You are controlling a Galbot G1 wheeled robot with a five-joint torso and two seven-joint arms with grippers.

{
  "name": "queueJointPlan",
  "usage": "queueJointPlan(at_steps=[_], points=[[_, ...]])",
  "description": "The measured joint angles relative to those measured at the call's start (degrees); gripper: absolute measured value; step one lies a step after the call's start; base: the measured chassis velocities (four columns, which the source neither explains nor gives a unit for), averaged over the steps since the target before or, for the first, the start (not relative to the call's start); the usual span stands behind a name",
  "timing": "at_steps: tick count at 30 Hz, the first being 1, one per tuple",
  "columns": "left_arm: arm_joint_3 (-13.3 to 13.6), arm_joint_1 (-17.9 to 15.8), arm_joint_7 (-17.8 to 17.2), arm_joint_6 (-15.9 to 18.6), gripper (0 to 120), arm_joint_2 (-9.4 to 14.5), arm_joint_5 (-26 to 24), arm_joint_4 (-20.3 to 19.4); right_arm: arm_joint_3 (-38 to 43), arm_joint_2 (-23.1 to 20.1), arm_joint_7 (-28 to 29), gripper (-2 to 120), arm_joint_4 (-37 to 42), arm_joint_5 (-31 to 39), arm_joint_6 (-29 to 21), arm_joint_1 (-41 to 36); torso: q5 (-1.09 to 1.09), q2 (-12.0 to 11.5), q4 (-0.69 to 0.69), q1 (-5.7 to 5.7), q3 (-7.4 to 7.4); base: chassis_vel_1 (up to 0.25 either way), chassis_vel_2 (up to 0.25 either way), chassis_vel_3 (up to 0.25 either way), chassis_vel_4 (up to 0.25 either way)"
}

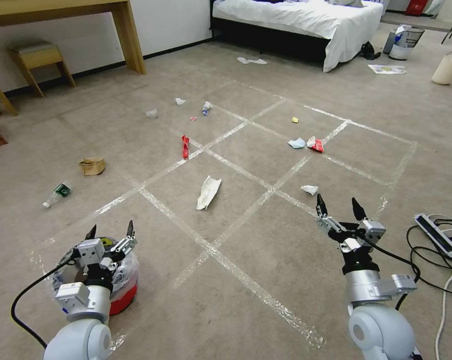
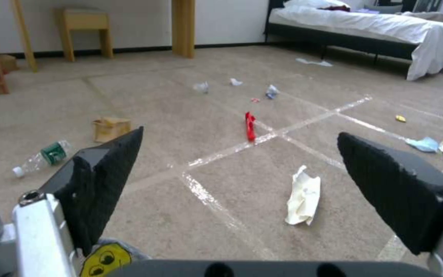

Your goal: Pick up the trash bin and place the garbage on the floor into it.

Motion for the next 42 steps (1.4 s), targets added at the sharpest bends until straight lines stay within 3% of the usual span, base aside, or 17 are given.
queueJointPlan(at_steps=[9,19,21,22,23,24,26,27,28,29,30,31,33,34,36,37,42], points=[[0.05,0.01,0.02,0.55,100,0.69,-0.43,0.14,0.64,-0.61,0.07,100,0.01,0.51,-0.03,0.0,0.0,0.0,0.0,0.0,0.0,0.0,0.0,0.0,0.0],[-1.13,0.15,-0.28,1.92,100,3.45,-2.08,1.4,1.16,-1.03,0.1,100,-0.23,0.64,0.11,-0.7,-0.01,0.0,0.0,0.0,0.0,0.0,0.0,0.0,0.0],[-2.49,-0.21,-1.72,5.6,100,6.31,-6.24,2.12,1.08,-0.81,0.1,100,-0.24,0.52,0.15,-0.78,-0.01,0.0,0.01,0.0,0.0,0.0,0.0,0.0,0.0],[-2.49,-0.21,-1.72,5.6,100,6.31,-6.24,2.12,1.08,-0.81,0.1,100,-0.24,0.52,0.15,-0.78,-0.01,0.0,0.01,0.0,0.0,0.0,0.0,0.0,0.0],[-3.29,-0.53,-2.78,7.51,100,8.72,-9.79,2.76,0.99,-0.7,0.1,100,-0.19,0.44,0.16,-0.86,-0.01,0.0,0.0,0.0,0.0,0.0,0.0,0.0,0.0],[-3.29,-0.53,-2.78,7.51,100,8.72,-9.79,2.76,0.99,-0.7,0.1,100,-0.19,0.44,0.16,-0.86,-0.01,0.0,0.0,0.0,0.0,0.0,0.0,0.0,0.0],[-4.85,-0.94,-4.65,9.5,100,13.47,-14.61,4.31,1.0,-0.59,0.11,100,-0.09,0.36,0.25,-1.02,-0.01,0.0,0.0,0.0,0.0,0.0,0.0,0.0,0.0],[-4.85,-0.94,-4.65,9.5,100,13.47,-14.61,4.31,1.0,-0.59,0.11,100,-0.09,0.36,0.25,-1.02,-0.01,0.0,0.0,0.0,0.0,0.0,0.0,0.0,0.0],[-5.82,-0.98,-6.41,11.19,100,16.77,-17.85,5.3,1.09,-0.52,0.11,100,-0.09,0.33,0.39,-1.21,-0.01,0.0,0.0,0.0,0.0,0.0,0.0,0.0,0.0],[-6.2,-0.96,-7.27,12.27,100,18.49,-19.9,5.82,1.16,-0.46,0.1,100,-0.1,0.31,0.5,-1.31,-0.01,0.0,0.0,0.0,0.0,0.0,0.0,0.0,0.0],[-6.2,-0.96,-7.27,12.27,100,18.49,-19.9,5.82,1.16,-0.46,0.1,100,-0.1,0.31,0.5,-1.31,-0.01,0.0,0.0,0.0,0.0,0.0,0.0,0.0,0.0],[-6.58,-0.94,-8.52,14.04,100,20.57,-22.43,6.72,1.3,-0.39,0.1,100,-0.26,0.26,0.71,-1.45,-0.01,0.0,0.0,0.0,0.0,0.0,0.0,0.0,0.0],[-6.64,-0.94,-8.85,14.61,100,21.13,-23.05,7.01,1.31,-0.39,0.1,100,-0.3,0.25,0.75,-1.47,-0.01,0.0,0.0,0.0,0.0,0.0,0.0,0.0,0.0],[-6.85,-0.97,-9.78,17.03,100,23.23,-25.73,8.48,1.47,-0.37,0.09,100,-0.48,0.23,0.95,-1.56,-0.01,0.0,0.0,0.0,0.0,0.0,0.0,0.0,0.0],[-6.86,-0.97,-9.99,18.32,100,24.34,-27.56,9.27,1.56,-0.38,0.09,100,-0.55,0.23,1.03,-1.57,-0.02,0.0,0.0,0.0,0.0,0.0,0.0,0.0,0.0],[-6.84,-1.03,-10.65,21.76,100,25.93,-30.82,10.71,1.8,-0.38,0.08,100,-0.65,0.24,1.13,-1.58,-0.01,0.0,0.0,0.0,0.0,0.0,0.0,0.0,0.0],[-6.65,-1.75,-9.15,26.87,100,29.34,-34.28,15.72,2.33,-0.55,0.08,100,-0.82,0.32,1.19,-1.57,-0.02,0.0,0.0,0.0,0.0,0.0,0.0,0.0,0.0]])
